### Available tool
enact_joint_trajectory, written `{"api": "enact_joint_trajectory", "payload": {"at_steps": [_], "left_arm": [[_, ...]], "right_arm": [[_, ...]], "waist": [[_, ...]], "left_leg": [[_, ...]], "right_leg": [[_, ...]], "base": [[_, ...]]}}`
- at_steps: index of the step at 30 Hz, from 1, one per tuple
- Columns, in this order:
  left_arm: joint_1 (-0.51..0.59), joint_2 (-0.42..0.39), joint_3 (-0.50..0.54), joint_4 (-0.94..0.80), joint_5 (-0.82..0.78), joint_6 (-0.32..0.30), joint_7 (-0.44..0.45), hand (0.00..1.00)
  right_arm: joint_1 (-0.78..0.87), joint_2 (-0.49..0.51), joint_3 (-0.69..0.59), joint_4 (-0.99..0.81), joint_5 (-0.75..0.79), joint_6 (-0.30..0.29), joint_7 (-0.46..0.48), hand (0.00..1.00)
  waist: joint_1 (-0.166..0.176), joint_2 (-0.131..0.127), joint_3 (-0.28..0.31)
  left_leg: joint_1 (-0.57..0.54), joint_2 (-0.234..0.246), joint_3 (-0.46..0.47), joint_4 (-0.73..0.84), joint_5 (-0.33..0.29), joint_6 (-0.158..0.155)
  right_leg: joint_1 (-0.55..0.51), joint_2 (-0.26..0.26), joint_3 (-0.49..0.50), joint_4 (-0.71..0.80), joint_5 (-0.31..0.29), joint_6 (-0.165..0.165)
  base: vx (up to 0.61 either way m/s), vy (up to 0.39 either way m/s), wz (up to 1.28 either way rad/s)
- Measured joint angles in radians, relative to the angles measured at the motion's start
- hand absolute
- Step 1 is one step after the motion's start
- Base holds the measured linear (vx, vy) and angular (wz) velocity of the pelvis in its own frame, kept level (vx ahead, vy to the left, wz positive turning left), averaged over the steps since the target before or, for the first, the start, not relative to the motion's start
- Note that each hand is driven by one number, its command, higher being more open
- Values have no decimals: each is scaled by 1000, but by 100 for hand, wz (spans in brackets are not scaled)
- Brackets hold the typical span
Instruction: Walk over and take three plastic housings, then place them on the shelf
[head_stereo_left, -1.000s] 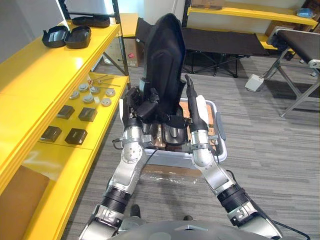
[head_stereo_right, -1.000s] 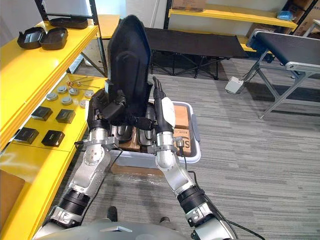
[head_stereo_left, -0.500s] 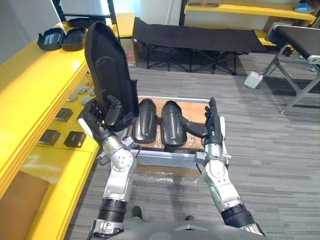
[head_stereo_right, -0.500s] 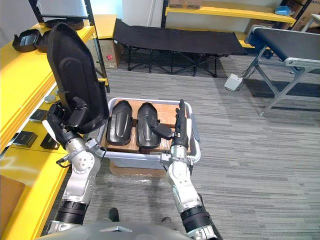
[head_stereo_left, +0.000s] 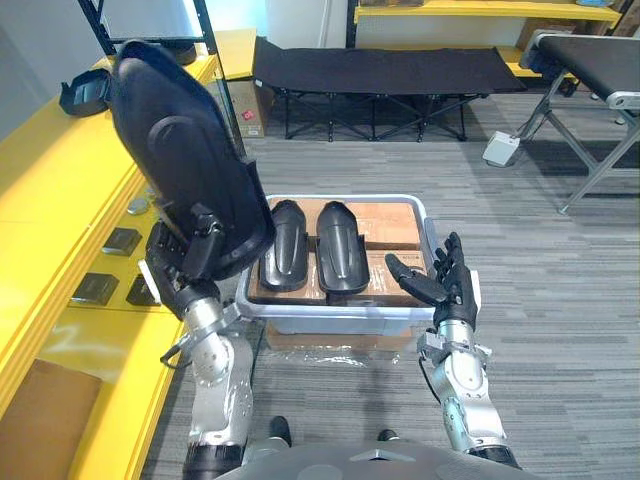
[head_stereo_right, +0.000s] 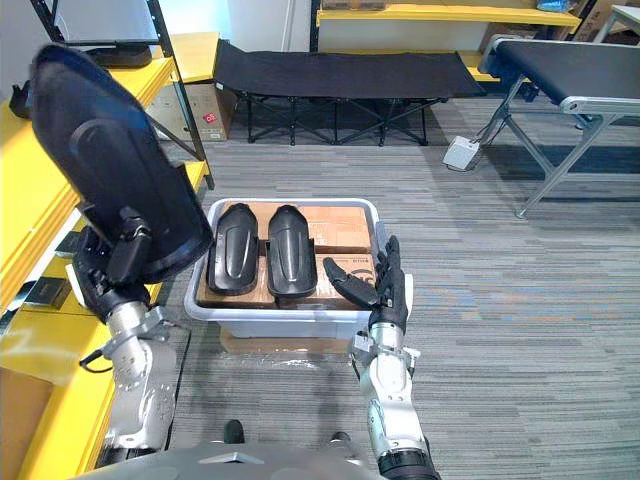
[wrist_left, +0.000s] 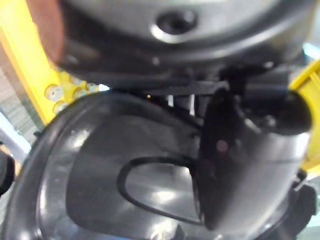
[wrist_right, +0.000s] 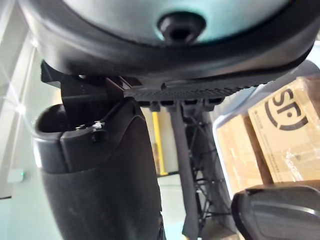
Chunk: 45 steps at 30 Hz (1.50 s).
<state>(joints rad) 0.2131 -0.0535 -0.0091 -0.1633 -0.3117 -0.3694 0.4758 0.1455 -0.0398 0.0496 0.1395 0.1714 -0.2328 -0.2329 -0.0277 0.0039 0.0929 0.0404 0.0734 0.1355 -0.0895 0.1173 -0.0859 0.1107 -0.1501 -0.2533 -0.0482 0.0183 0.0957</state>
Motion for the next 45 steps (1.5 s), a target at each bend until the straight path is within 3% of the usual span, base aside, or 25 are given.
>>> {"api": "enact_joint_trajectory", "payload": {"at_steps": [2,7,13,16,22,26,29,30,32,35,39,45], "left_arm": [[35,-4,13,-24,-2,0,-2,0],[110,-10,55,-146,-5,0,-33,0],[202,-27,205,-274,-83,-11,-139,0],[239,-39,248,-278,-119,-27,-183,0],[278,-52,251,-278,-124,-28,-232,0],[260,-43,208,-278,-121,-28,-295,0],[257,-40,187,-277,-124,-28,-342,0],[255,-38,182,-277,-128,-28,-360,0],[234,-26,160,-276,-138,-27,-412,0],[206,-19,139,-276,-154,-28,-475,0],[215,-19,141,-274,-198,-28,-493,0],[230,-18,90,-273,-199,-28,-489,0]], "right_arm": [[0,5,3,0,3,0,10,100],[-8,11,33,-1,158,2,57,100],[-82,18,95,3,149,5,121,100],[-120,23,110,4,149,5,138,100],[-128,36,118,9,149,16,170,100],[-117,13,112,12,149,31,181,100],[-115,-1,108,16,113,32,177,100],[-115,-2,107,16,108,30,176,100],[-103,-1,95,12,108,22,170,100],[-87,-2,75,11,108,21,157,100],[-88,-4,80,11,95,18,213,100],[-80,-8,80,-14,41,7,224,100]], "waist": [[4,0,0],[58,-2,-1],[142,-11,-6],[165,-19,-11],[165,-33,-18],[134,-28,-15],[144,-19,-7],[143,-17,-6],[126,-7,3],[132,-2,11],[140,9,20],[130,37,40]], "left_leg": [[-3,-3,-21,0,0,0],[-50,-15,-108,0,14,4],[-75,-36,-200,0,29,8],[-76,-48,-227,0,30,8],[-100,-58,-241,0,31,24],[-138,-38,-109,0,42,60],[-142,-59,-150,0,76,57],[-143,-68,-174,0,76,58],[-154,-93,-249,0,80,67],[-177,-104,-256,0,80,70],[-209,-91,-237,4,130,54],[-207,-49,-214,4,112,24]], "right_leg": [[13,0,-20,-7,-1,1],[21,-2,-112,-8,-8,6],[55,-9,-218,-7,-20,14],[67,-21,-246,1,-34,19],[68,-22,-292,34,-62,13],[94,-24,-402,37,-59,31],[105,-48,-429,108,-108,37],[99,-62,-415,151,-137,28],[84,-72,-285,247,-186,-11],[81,-70,-227,272,-214,-4],[87,-43,-207,214,-250,48],[83,-4,-207,220,-264,22]], "base": [[-2,-16,30],[-6,-23,54],[7,-21,49],[-18,2,32],[-18,3,21],[-37,27,87],[-9,51,65],[-14,42,98],[-9,47,127],[-28,-1,97],[-82,-84,12],[-94,-58,0]]}}
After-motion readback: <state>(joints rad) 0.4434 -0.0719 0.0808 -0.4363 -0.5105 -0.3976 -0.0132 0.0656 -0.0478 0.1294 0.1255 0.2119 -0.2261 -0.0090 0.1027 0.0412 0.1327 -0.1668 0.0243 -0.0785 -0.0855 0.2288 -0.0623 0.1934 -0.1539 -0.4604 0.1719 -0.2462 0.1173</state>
